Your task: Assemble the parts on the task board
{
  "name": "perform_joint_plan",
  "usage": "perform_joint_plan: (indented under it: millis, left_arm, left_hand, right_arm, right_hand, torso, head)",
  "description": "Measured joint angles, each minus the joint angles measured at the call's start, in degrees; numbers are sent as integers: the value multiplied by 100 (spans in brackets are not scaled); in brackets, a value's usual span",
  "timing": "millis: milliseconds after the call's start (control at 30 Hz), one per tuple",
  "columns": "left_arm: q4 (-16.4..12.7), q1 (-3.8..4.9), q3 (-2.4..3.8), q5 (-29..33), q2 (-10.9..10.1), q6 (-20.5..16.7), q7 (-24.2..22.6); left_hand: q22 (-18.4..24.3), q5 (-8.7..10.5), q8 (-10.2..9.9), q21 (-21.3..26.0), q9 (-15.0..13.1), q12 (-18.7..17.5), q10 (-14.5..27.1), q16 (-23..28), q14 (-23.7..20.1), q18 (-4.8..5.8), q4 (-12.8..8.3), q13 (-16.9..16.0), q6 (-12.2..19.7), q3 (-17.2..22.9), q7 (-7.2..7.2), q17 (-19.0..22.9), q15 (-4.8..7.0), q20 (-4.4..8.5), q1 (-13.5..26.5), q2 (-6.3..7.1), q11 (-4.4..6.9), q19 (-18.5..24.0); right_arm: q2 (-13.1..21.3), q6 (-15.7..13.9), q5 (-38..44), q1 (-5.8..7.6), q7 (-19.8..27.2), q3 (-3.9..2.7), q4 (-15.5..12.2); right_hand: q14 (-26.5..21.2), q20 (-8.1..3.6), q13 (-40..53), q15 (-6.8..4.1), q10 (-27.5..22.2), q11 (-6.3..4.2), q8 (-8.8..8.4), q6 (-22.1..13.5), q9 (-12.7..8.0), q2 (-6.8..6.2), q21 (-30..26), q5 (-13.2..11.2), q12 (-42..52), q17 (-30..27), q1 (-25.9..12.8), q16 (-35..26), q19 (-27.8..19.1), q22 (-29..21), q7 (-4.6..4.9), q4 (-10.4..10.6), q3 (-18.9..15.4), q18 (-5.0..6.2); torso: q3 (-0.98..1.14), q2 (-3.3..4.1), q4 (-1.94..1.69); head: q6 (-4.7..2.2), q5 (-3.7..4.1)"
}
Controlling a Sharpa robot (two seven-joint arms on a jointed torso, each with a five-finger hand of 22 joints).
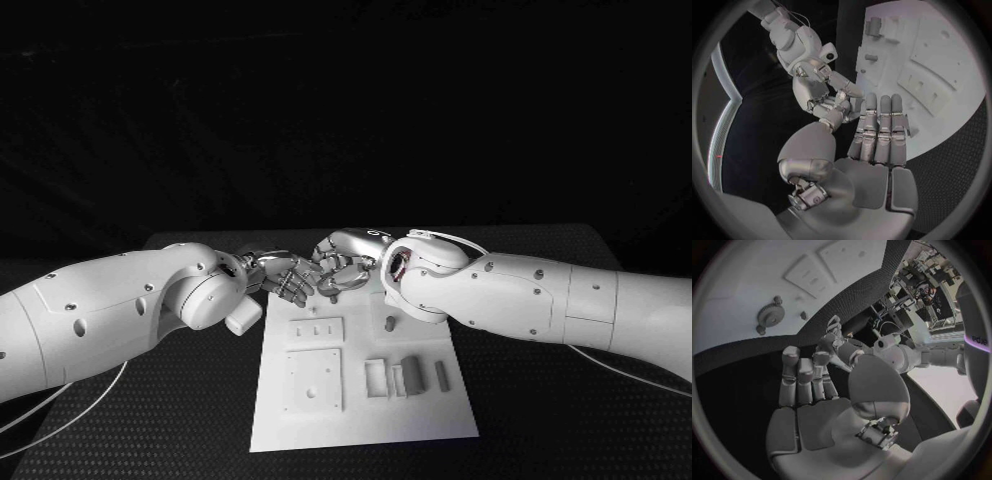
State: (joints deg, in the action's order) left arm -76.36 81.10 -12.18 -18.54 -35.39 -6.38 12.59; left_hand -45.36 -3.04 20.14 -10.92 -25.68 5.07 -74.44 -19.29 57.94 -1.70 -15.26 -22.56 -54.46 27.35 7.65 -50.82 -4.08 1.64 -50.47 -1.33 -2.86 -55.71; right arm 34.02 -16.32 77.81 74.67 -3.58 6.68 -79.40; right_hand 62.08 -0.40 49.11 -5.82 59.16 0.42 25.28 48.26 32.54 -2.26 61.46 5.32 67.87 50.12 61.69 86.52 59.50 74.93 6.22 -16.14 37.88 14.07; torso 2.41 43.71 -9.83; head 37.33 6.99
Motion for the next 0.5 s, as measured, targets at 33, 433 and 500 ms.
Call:
perform_joint_plan:
  millis: [33,433,500]
  left_arm:
    - [1,0,0,3,0,4,2]
    - [19,-5,-4,15,13,35,50]
    - [21,-6,-5,15,18,35,61]
  left_hand:
    - [-1,0,0,0,1,0,0,0,0,0,0,0,0,0,0,0,0,0,30,30,0,0]
    - [-32,0,0,23,14,-1,-41,0,20,39,56,-12,-21,-30,22,-33,20,21,184,183,0,-21]
    - [-32,0,0,23,13,-1,-41,0,20,39,56,-13,-21,-29,22,-33,20,21,186,186,-1,-21]
  right_arm:
    - [-1,1,0,0,0,0,0]
    - [-22,5,-1,4,0,-5,-28]
    - [-27,5,-1,5,-1,-5,-31]
  right_hand:
    - [0,0,0,0,0,0,0,0,0,0,0,0,0,0,0,0,0,0,0,0,0,0]
    - [9,10,0,9,0,0,0,6,-1,0,0,0,0,3,0,0,8,0,-6,0,0,0]
    - [9,10,0,9,0,0,0,7,-1,0,0,0,0,5,0,0,8,0,-7,0,0,0]
  torso:
    - [0,0,-1]
    - [0,0,-2]
    - [0,0,-2]
  head:
    - [0,2]
    - [9,7]
    - [12,7]
